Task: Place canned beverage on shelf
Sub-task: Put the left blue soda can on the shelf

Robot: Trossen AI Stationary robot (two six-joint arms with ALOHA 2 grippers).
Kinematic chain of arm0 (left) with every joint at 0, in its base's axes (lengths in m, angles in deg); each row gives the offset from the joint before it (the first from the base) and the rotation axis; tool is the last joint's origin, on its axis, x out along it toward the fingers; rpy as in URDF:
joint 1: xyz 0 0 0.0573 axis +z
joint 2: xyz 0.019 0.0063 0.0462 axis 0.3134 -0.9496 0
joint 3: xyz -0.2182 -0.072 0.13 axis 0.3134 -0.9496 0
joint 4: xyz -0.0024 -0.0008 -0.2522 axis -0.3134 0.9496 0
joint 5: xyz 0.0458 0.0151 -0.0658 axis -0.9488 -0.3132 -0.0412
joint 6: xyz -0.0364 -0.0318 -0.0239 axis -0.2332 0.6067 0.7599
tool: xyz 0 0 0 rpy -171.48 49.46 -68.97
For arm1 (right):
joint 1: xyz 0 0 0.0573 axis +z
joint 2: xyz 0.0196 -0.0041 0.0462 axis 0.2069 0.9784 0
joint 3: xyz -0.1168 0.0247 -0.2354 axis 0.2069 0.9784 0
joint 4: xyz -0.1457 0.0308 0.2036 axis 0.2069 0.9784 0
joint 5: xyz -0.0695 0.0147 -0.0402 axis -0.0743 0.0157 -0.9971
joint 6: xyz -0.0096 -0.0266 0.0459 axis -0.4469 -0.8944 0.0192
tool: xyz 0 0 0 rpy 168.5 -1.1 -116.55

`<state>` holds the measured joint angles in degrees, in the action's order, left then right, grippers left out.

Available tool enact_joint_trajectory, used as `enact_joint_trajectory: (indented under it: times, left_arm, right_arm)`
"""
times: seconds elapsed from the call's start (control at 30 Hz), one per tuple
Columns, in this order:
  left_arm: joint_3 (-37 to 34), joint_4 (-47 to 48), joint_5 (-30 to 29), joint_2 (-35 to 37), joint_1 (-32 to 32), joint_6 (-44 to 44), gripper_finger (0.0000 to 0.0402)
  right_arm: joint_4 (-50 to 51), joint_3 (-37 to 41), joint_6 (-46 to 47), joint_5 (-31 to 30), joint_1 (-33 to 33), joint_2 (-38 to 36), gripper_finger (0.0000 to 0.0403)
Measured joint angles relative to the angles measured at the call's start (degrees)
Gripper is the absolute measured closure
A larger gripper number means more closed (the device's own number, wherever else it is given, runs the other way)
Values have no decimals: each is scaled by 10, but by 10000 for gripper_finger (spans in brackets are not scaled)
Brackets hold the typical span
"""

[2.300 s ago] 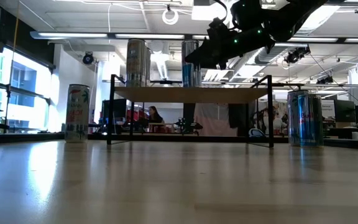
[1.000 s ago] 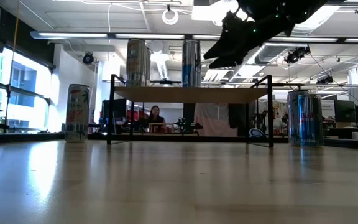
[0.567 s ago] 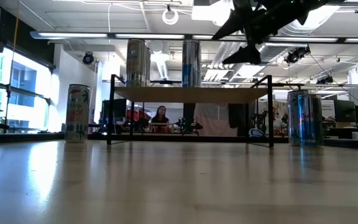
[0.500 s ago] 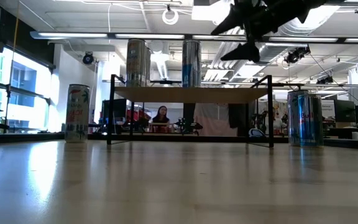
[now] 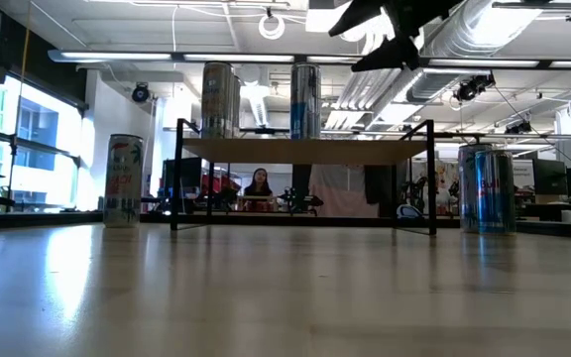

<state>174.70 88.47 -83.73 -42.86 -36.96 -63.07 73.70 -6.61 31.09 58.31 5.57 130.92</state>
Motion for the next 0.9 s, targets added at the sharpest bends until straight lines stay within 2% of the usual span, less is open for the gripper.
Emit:
enact_joint_trajectory:
  times: [0.07, 0.17, 0.33, 0.47, 0.57, 0.7, 0.9]
  left_arm:
    - [-61, -39, -25, 36, -10, 21, 106]
    - [-174, -140, -28, 105, -24, 40, 106]
    - [-361, -376, 33, 221, -36, 36, 106]
    - [-466, -524, 77, 281, -36, 17, 106]
    - [-502, -573, 80, 307, -35, 14, 106]
    - [-512, -579, 66, 321, -34, -2, 106]
    - [-512, -581, 8, 329, -34, -17, 106]
  right_arm:
    - [1, 0, 7, -16, 11, 0, 13]
    - [0, 0, 7, -38, 25, 0, 13]
    - [0, 0, 7, -86, 50, 1, 13]
    - [-3, 0, 14, -154, 70, 21, 13]
    - [-17, -1, 19, -208, 88, 51, 13]
    - [-61, -7, 18, -279, 113, 106, 13]
    - [-46, -90, 3, -447, 139, 204, 13]
